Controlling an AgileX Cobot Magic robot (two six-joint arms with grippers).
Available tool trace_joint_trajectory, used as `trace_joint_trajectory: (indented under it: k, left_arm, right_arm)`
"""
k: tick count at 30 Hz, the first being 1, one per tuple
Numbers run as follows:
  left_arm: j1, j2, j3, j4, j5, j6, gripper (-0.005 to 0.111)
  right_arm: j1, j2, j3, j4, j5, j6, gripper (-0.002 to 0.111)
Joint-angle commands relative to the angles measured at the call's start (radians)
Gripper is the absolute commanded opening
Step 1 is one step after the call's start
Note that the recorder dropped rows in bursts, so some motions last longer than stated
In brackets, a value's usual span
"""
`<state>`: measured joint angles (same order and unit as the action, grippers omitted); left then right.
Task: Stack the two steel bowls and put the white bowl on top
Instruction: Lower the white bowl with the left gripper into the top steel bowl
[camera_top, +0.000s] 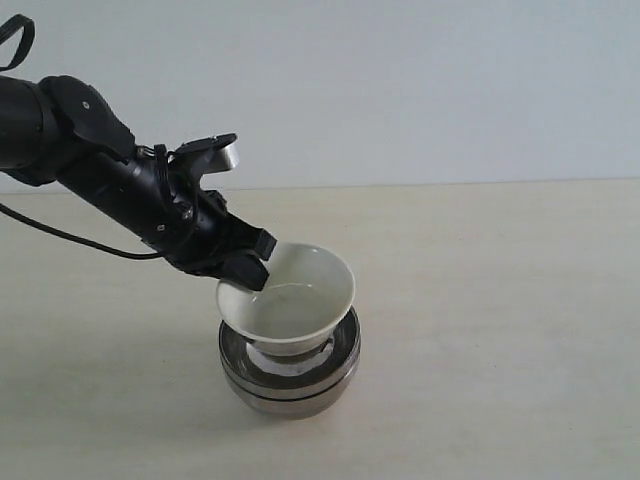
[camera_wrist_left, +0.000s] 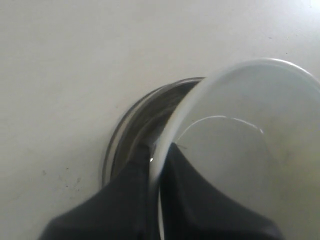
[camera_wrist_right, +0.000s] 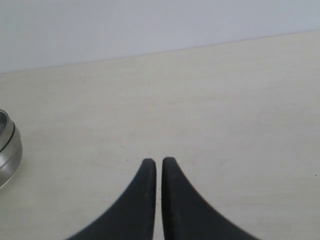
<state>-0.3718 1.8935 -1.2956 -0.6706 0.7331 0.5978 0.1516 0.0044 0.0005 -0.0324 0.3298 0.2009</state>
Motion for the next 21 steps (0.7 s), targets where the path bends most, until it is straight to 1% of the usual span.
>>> trace_joint_trajectory:
  k: [1, 10, 14, 21]
  left_arm:
    - [0.002, 0.000, 0.018, -0.013, -0.030, 0.022, 0.004]
    - [0.002, 0.023, 0.050, -0.041, -0.034, 0.034, 0.004]
    - [0.002, 0.062, 0.050, -0.143, -0.034, 0.124, 0.004]
    - [0.002, 0.078, 0.050, -0.105, -0.034, 0.128, 0.004]
  right_arm:
    - [-0.003, -0.004, 0.000, -0.004, -0.007, 0.001, 0.000]
    - [-0.003, -0.004, 0.000, -0.004, -0.007, 0.001, 0.000]
    - [-0.003, -0.004, 0.000, -0.004, -0.007, 0.001, 0.000]
    - [-0.003, -0.004, 0.000, -0.004, -0.007, 0.001, 0.000]
